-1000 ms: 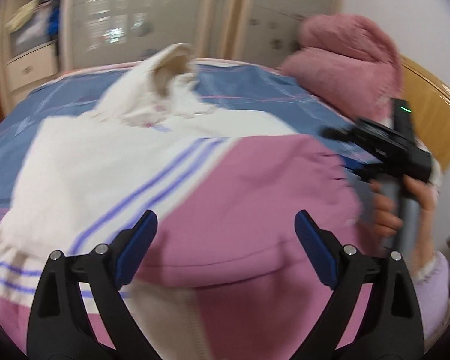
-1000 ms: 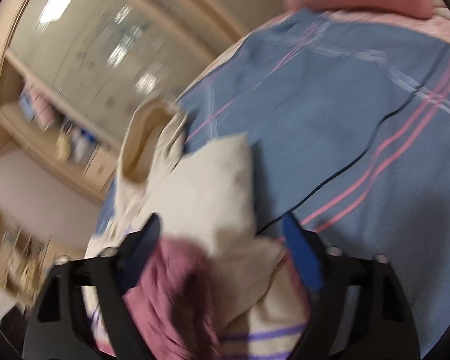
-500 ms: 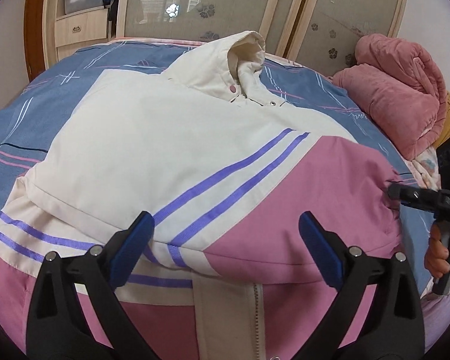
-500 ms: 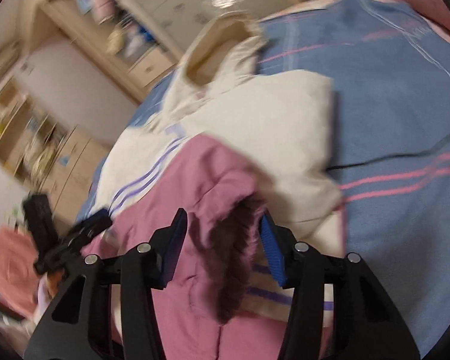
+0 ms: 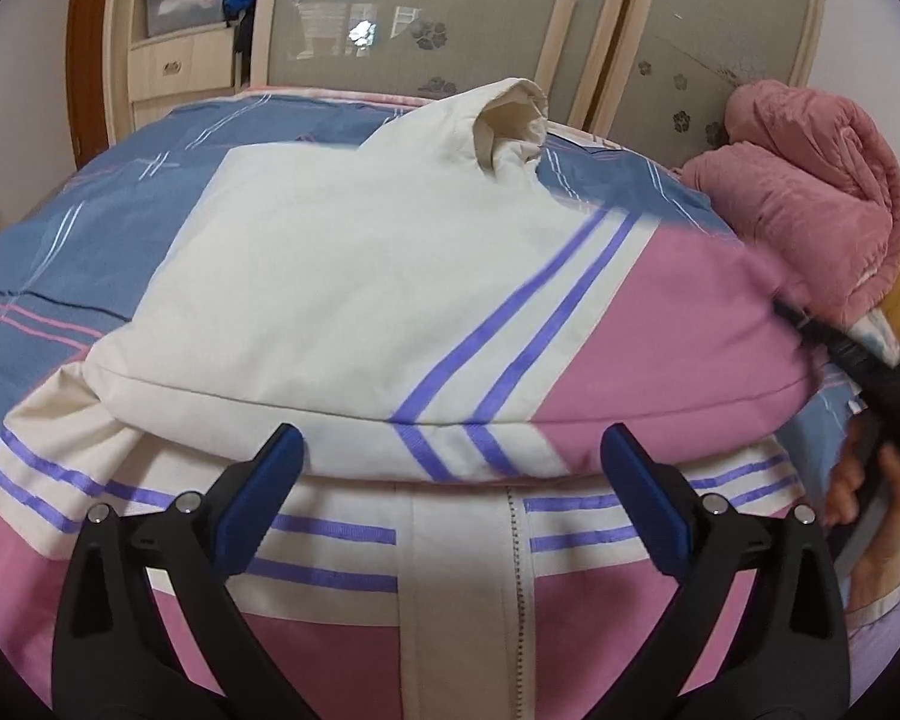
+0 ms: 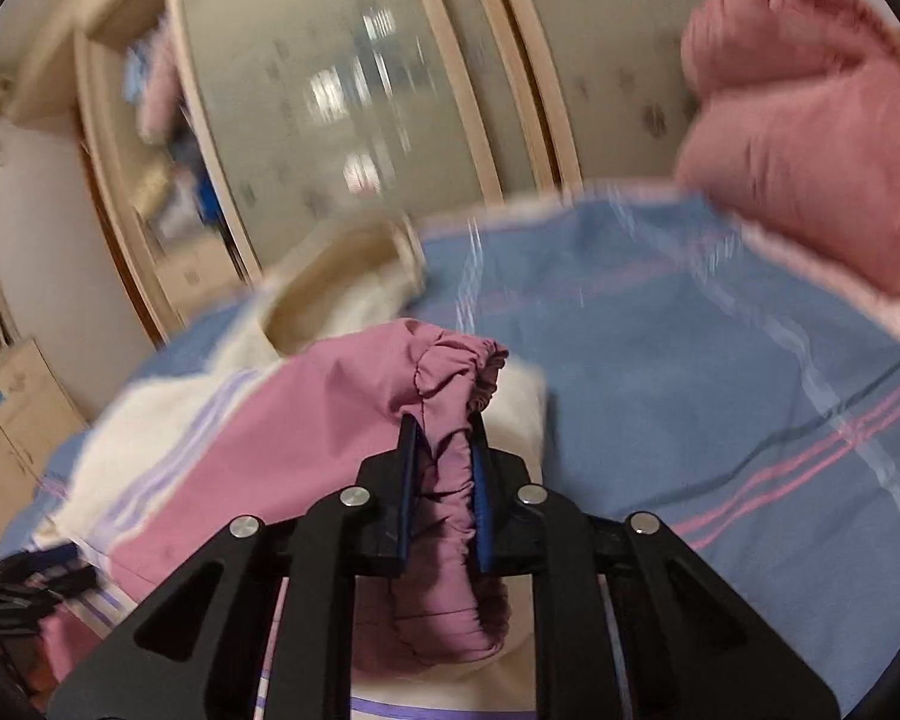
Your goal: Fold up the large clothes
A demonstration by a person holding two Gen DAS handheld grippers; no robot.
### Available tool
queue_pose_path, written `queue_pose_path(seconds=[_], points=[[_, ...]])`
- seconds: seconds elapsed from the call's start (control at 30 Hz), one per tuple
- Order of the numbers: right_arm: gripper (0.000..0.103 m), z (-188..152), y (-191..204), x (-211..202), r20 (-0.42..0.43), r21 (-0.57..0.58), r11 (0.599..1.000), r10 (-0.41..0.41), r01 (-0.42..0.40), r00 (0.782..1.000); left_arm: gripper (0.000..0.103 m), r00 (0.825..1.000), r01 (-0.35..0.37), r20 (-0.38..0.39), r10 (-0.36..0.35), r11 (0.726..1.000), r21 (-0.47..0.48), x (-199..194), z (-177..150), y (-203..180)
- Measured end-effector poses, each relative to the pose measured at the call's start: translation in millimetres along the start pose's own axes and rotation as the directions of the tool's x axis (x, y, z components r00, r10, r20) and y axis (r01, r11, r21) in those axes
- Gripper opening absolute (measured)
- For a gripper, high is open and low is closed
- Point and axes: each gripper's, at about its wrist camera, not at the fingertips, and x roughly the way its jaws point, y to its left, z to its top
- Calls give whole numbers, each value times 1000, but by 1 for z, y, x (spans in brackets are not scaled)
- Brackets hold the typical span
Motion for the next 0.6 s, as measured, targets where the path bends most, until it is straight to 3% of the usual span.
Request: queue_pose_path(seconds=[0.07, 0.1, 0.13, 0.2, 0.23, 0.27, 0.33, 0.4, 0.47, 0.53, 0.6], points=[[54, -1, 0, 7, -7, 19, 997, -68, 68, 998, 100, 1000, 1, 2, -1, 1000, -13, -1, 1, 1], [75, -2, -2, 3, 13, 31, 995, -100, 99, 995, 100, 1000, -4, 5, 4, 1000, -16, -1, 2, 2], [81, 0, -4, -6, 65, 53, 989, -141, 137, 988, 101, 1000, -11, 9, 11, 1000, -16, -1, 3, 2], [81, 2, -10, -23, 134, 100, 974, -213, 201, 968, 101, 999, -31, 25, 31, 999, -13, -1, 7, 1], [79, 3, -15, -30, 158, 120, 976, -199, 181, 967, 101, 999, -37, 29, 37, 999, -11, -1, 10, 1], [72, 5, -20, -34, 173, 132, 983, -146, 123, 974, 101, 998, -47, 34, 47, 999, -5, 1, 14, 0], [42, 7, -22, -39, 151, 128, 986, 89, -109, 985, 101, 996, -77, 50, 77, 997, 2, 4, 21, -3], [32, 5, -5, -33, 91, 85, 966, 235, -243, 968, 101, 992, -106, 66, 105, 994, 10, 12, 27, -5], [32, -1, 17, -20, 2, -3, 977, 212, -212, 977, 101, 987, -161, 22, 160, 987, 22, 31, 29, -7], [32, -13, 33, 3, -100, -89, 991, 89, -98, 991, 101, 977, -214, -15, 214, 976, 39, 48, 25, -7], [30, -23, 39, 27, -156, -144, 990, -9, -13, 988, 101, 964, -261, -23, 264, 961, 88, 61, 18, -13]])
